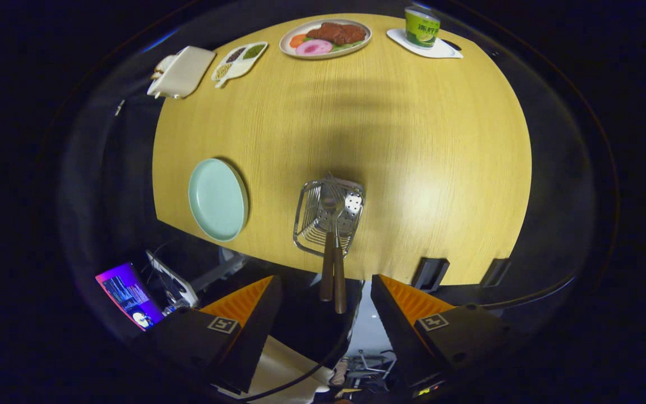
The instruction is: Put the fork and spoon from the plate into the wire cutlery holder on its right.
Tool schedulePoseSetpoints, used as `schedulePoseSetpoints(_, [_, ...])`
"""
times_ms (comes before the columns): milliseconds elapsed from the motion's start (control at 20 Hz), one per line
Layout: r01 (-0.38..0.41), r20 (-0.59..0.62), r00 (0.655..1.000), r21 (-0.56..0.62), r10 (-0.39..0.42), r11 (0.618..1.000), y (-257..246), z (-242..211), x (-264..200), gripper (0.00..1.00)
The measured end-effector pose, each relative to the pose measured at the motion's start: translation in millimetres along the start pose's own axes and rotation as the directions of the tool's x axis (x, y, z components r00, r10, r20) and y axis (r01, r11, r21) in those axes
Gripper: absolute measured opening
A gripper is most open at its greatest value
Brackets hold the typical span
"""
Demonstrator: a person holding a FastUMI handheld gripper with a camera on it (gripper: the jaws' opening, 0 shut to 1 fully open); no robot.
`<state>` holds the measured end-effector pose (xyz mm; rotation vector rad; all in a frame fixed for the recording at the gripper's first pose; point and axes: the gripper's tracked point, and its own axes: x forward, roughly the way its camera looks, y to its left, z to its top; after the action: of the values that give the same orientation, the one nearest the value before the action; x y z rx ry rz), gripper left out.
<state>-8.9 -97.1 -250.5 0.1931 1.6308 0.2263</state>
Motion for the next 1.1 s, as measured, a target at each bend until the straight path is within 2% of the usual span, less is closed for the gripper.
schedulePoseSetpoints(150, [-0.053, 0.208, 0.977, 0.017, 0.049, 0.998, 17.0, 19.3, -36.7, 0.99])
schedulePoseSetpoints(250, [-0.077, 0.346, 0.936, 0.013, 0.068, 0.997, 27.7, 29.4, -62.0, 0.99])
schedulePoseSetpoints(300, [-0.091, 0.421, 0.904, 0.012, 0.077, 0.996, 34.2, 35.4, -75.3, 0.99])
schedulePoseSetpoints(500, [-0.068, 0.669, 0.741, -0.007, 0.055, 0.998, 51.1, 42.6, -110.5, 0.99])
schedulePoseSetpoints(750, [-0.002, 0.831, 0.555, -0.041, 0.035, 0.999, 68.8, 30.8, -143.9, 0.99])
schedulePoseSetpoints(950, [0.100, 0.933, 0.360, -0.057, 0.017, 0.993, 77.7, 24.4, -185.3, 0.99])
schedulePoseSetpoints(1100, [0.119, 0.978, 0.208, -0.056, 0.030, 0.991, 92.6, 12.7, -220.0, 0.99])
